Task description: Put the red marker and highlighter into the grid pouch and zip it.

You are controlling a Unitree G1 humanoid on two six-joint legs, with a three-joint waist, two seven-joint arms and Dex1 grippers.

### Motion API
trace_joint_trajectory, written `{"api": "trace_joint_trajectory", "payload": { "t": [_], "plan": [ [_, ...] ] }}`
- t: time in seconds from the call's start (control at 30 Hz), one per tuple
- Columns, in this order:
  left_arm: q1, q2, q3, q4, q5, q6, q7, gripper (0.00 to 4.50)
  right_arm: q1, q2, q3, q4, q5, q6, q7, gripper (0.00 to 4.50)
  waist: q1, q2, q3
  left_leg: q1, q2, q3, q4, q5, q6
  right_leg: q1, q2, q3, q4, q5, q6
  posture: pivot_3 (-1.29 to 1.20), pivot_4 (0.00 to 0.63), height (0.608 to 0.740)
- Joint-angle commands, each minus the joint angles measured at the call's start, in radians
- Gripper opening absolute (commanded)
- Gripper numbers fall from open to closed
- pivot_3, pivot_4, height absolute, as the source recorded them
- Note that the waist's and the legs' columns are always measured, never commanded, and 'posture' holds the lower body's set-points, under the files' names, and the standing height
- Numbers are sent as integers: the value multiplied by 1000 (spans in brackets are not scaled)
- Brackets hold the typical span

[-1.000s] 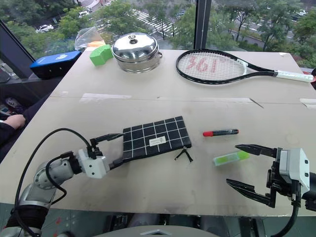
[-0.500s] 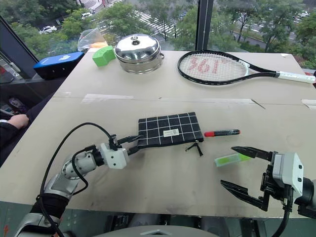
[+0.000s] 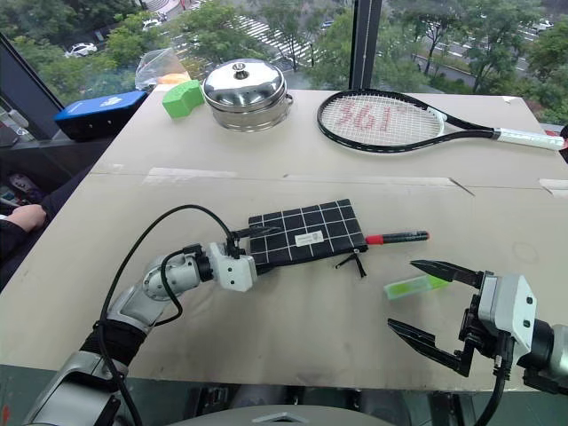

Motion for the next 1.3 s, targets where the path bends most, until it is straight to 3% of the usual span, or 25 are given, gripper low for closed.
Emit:
{"api": "trace_joint_trajectory", "payload": {
  "t": [0.03,0.13,0.17,0.27,0.4,0.57,0.77,1.03,1.13,1.2,1.27,1.3],
  "plan": [
    [12,31,-10,28,-61,40,-60,1386,-14,6,21,-45,-5,20,-64,4500,-2,0,0,0,0,0,0,0,0,0,-1,0,0,0,0,0,150,740],
    [27,47,13,-12,-152,98,-101,110,-57,12,81,-41,-39,50,-138,4500,-15,0,-1,1,1,0,0,0,0,0,-3,0,1,0,0,0,150,740],
    [37,49,33,-43,-203,145,-116,42,-78,6,116,-46,-56,82,-173,4500,-21,0,-1,1,1,0,-1,0,0,-1,-3,0,1,0,0,0,150,740],
    [69,60,109,-170,-356,320,-140,42,-201,10,244,-52,-62,256,-338,4500,-38,-3,1,0,1,0,-1,0,0,-2,-2,1,2,0,0,0,150,740],
    [98,77,178,-327,-446,503,-136,42,-413,36,375,-46,-96,498,-550,4500,-50,-8,5,-3,2,-1,-1,0,-1,-4,2,0,3,3,-1,0,150,740],
    [112,73,194,-453,-441,642,-117,42,-721,218,450,160,-43,790,-736,4500,-48,-9,6,-3,1,-1,-1,1,-1,-3,2,1,3,2,-4,0,150,740],
    [107,45,173,-530,-417,734,-98,42,-940,394,422,327,-17,915,-829,4500,-52,-7,7,-4,0,-1,-1,2,-4,-4,4,1,3,5,0,0,150,740],
    [120,25,163,-585,-401,771,-89,42,-1053,499,394,422,-19,950,-863,4500,-54,-7,7,-4,0,0,-1,2,-4,-4,4,1,3,5,0,0,150,740],
    [129,24,162,-601,-399,777,-89,0,-1069,515,386,440,-20,945,-864,3758,-53,-7,7,-4,0,1,-1,2,-3,-4,4,2,4,5,0,0,150,740],
    [129,24,162,-609,-399,784,-90,0,-1075,519,380,440,-15,945,-861,2738,-53,-7,7,-4,0,0,-1,2,-4,-4,4,2,5,5,0,0,150,740],
    [128,26,162,-615,-398,790,-94,0,-1079,517,375,432,-9,949,-854,2127,-53,-7,7,-4,0,0,-1,3,-6,-4,4,2,5,5,0,0,150,740],
    [128,27,162,-617,-398,791,-95,0,-1079,516,374,429,-6,950,-851,1562,-54,-7,7,-4,0,0,-1,3,-6,-4,4,2,5,5,0,0,150,740]
  ]
}}
